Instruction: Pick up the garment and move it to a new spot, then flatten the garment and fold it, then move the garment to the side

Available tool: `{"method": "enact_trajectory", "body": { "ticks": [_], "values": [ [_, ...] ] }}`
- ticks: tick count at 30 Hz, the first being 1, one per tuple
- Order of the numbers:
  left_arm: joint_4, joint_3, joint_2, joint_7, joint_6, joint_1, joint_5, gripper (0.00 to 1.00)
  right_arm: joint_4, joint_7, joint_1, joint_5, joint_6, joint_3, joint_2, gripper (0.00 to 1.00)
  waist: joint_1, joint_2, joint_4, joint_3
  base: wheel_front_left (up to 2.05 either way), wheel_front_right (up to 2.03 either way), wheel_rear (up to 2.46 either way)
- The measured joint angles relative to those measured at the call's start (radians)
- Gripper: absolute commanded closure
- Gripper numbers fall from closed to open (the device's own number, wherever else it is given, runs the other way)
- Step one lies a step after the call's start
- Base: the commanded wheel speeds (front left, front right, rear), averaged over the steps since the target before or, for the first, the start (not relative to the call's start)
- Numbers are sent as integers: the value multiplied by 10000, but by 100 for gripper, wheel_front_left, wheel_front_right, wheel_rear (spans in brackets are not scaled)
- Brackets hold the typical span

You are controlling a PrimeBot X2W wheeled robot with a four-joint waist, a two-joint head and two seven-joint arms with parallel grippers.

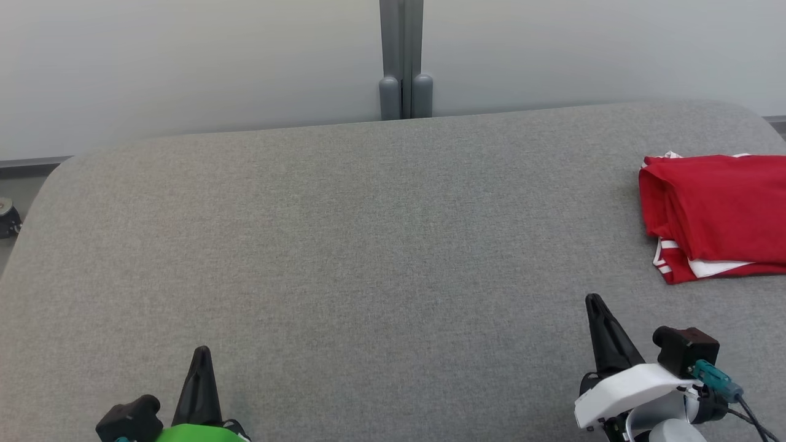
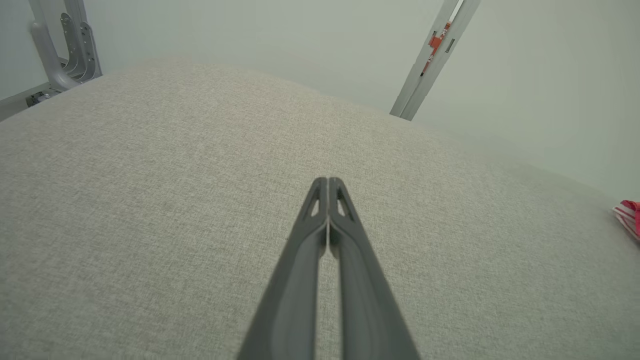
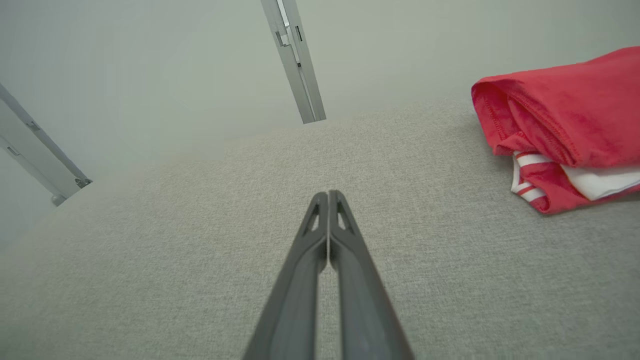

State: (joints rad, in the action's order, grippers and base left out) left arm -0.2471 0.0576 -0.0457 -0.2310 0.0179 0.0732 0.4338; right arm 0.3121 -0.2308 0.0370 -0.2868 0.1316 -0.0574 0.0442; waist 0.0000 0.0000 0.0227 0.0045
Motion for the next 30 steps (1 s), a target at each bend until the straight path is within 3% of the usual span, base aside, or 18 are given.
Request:
{"method": "enact_trajectory", "body": {
  "ticks": [30],
  "values": [
    [-4,-616,0,1262,374,-537,4311,100,-222,1200,138,-4901,-2,556,44,100,0,0,-57,-3,0,0,0]
  ]
}}
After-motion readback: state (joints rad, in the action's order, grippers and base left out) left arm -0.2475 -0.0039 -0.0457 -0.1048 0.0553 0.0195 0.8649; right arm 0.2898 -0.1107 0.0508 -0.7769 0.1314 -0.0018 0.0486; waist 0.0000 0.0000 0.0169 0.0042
